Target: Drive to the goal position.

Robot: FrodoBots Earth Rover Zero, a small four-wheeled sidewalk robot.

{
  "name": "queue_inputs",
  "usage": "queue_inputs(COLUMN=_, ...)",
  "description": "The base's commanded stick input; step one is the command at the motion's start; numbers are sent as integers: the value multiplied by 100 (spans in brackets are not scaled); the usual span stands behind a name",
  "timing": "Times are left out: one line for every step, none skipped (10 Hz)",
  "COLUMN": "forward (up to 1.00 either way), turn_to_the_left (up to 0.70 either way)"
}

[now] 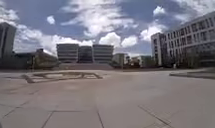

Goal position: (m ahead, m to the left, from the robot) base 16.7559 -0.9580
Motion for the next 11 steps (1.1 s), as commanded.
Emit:
queue_inputs(forward=100, turn_to_the_left=3)
queue_inputs(forward=100, turn_to_the_left=3)
queue_inputs(forward=100, turn_to_the_left=3)
queue_inputs(forward=100, turn_to_the_left=3)
queue_inputs(forward=100, turn_to_the_left=3)
queue_inputs(forward=100, turn_to_the_left=3)
queue_inputs(forward=100, turn_to_the_left=3)
queue_inputs(forward=100, turn_to_the_left=3)
queue_inputs(forward=100, turn_to_the_left=3)
queue_inputs(forward=100, turn_to_the_left=3)
queue_inputs(forward=100, turn_to_the_left=3)
